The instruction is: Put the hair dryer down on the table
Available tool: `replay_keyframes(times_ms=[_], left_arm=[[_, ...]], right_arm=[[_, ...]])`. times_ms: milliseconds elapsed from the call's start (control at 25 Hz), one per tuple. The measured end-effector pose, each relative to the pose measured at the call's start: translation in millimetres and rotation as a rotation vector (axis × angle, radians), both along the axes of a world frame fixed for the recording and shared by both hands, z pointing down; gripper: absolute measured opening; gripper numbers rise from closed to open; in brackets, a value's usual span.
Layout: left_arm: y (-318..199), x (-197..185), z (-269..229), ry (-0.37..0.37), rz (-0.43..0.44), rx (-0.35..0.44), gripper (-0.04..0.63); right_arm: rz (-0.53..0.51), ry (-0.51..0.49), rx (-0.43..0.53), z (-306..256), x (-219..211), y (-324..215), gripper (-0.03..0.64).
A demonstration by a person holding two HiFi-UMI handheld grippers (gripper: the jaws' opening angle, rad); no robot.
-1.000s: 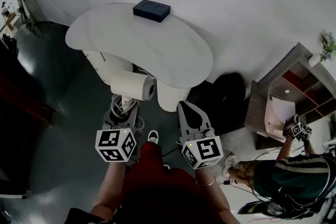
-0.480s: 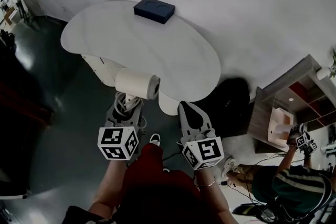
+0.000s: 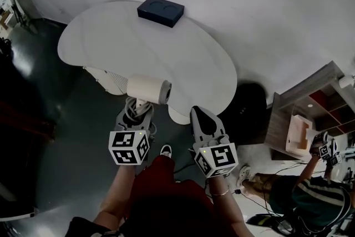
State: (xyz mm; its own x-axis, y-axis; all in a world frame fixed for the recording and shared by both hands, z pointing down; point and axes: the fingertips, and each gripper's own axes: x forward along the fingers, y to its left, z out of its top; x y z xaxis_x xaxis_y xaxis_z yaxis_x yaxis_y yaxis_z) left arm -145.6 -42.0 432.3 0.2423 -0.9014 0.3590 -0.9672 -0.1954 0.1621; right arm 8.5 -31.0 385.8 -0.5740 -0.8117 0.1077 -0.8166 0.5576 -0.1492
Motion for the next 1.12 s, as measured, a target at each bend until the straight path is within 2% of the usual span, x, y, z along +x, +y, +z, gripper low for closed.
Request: replay_keyframes(times_ms=[720, 1120], left_arm=[[-94, -1, 16, -0.010, 0.110, -0.042, 0.202], [-126, 16, 28, -0.028, 0.196, -0.067, 0.202]], right_arm=[[0.095, 0.021, -0.035, 15, -11, -81, 0.015], [0.129, 0.047, -0.058, 26, -11, -104, 0.015]])
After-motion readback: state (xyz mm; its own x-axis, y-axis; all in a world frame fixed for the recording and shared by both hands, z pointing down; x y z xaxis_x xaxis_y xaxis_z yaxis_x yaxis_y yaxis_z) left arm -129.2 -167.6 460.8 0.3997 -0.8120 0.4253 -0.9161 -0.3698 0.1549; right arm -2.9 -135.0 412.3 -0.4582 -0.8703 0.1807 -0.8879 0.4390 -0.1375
